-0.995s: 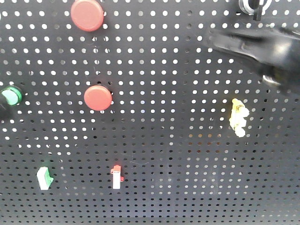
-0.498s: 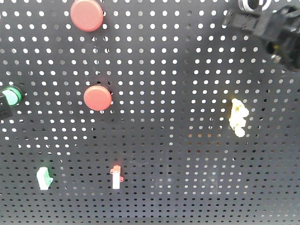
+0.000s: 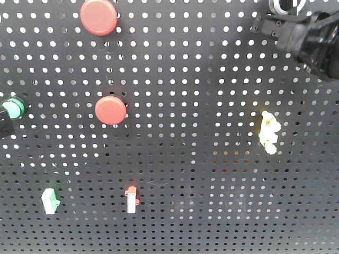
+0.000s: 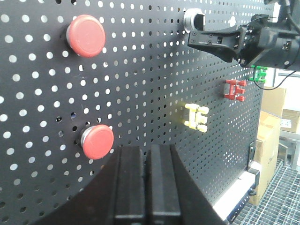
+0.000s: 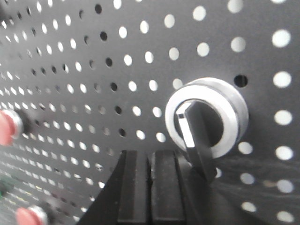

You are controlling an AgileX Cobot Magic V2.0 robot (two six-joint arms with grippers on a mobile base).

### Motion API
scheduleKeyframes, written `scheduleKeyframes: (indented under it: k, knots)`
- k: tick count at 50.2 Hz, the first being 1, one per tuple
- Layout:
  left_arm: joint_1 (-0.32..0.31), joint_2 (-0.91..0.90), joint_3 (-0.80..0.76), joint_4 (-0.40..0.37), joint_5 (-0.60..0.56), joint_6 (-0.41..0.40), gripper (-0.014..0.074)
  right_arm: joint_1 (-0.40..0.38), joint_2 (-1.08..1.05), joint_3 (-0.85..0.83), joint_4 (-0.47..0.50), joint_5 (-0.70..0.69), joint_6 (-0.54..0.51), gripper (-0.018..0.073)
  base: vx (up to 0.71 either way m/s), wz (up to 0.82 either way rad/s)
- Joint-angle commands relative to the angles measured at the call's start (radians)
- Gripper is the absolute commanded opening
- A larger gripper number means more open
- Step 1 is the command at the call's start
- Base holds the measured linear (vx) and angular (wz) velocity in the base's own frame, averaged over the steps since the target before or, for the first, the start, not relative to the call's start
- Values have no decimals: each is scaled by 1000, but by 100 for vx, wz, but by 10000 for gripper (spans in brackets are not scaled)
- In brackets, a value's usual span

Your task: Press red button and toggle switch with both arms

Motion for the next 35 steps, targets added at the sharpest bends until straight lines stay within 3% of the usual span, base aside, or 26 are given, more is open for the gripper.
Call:
scheduleKeyframes:
  k: [1,29,35]
  knots:
    - [0,-1,-23,-46,-35,-9,2,-9,-16,-34,-17,-155,0,-3,0,0]
    - [0,-1,-23,-17,-40,-9,2,-10,-18,-32,-122,-224,-4,-3,0,0]
    - [0,-2,-23,17,-37,-9,2,-10,-26,-29,-122,-141,4,-3,0,0]
